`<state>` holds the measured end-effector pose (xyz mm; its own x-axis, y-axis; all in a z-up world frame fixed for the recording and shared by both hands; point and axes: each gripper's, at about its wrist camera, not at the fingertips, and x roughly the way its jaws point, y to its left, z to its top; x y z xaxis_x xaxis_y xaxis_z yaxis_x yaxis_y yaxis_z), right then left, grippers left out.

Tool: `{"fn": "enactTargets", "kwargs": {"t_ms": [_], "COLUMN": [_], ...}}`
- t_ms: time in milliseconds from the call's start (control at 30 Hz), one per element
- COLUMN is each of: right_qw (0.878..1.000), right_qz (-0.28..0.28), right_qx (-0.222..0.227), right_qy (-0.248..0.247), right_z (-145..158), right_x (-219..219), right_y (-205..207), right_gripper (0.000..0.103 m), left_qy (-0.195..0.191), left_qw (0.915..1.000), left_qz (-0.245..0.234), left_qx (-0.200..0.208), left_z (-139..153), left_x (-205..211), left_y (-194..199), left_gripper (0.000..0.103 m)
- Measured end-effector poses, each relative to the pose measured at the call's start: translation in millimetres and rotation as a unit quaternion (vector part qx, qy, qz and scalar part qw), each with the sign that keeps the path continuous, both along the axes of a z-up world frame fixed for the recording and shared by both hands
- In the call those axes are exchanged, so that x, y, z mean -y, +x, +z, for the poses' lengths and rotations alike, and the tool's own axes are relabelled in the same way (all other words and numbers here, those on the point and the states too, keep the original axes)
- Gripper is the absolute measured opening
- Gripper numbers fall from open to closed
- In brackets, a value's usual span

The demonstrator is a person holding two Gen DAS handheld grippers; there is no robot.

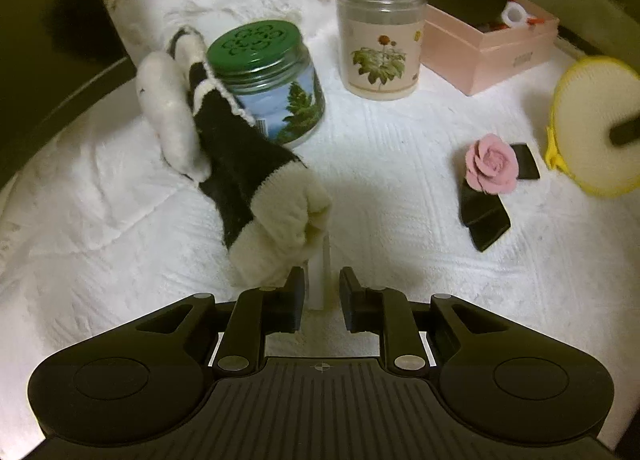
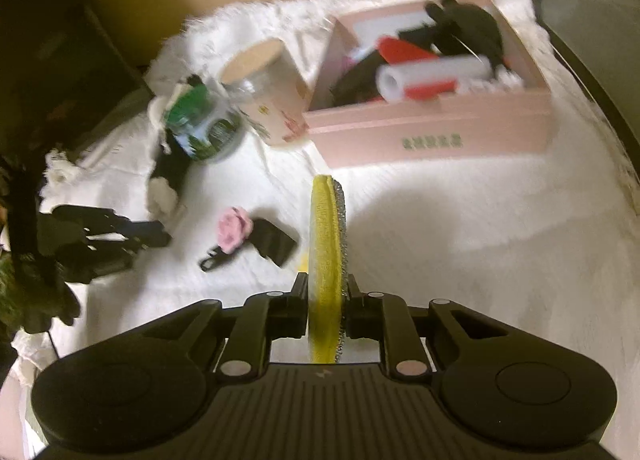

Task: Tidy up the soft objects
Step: 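Carry the sponge into the pink box and open the right tool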

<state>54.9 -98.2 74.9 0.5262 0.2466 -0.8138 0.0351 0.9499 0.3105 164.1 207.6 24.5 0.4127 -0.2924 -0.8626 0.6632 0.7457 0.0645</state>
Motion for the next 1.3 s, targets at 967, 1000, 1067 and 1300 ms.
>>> {"fn": "enactTargets", "kwargs": {"t_ms": [967,1000,1067,1300], "right_qw": [0.981,0.979,0.976,0.975], "right_qz": [-0.047,-0.051,-0.057,-0.089], "right_qx": [0.180,0.189,0.199,0.195], "right_qy": [-0.053,-0.062,-0.072,-0.054], "right_z": [133,138,146,139], "right_x": [53,58,67,101], "right_y": [5,6,9,31], "right_gripper": [0.015,0.015,0.015,0.015], "left_qy": [-0.196,-0.210,-0.234,-0.331], "left_qw": [0.9738,0.9700,0.9620,0.9402], "left_qz": [-0.025,-0.037,-0.046,0.076], "left_qx": [0.112,0.118,0.133,-0.024], "left_z": [120,128,139,102], "left_x": [65,83,119,183], "left_y": [-15,-6,12,90], "left_gripper": [0.014,0.014,0.015,0.016]}}
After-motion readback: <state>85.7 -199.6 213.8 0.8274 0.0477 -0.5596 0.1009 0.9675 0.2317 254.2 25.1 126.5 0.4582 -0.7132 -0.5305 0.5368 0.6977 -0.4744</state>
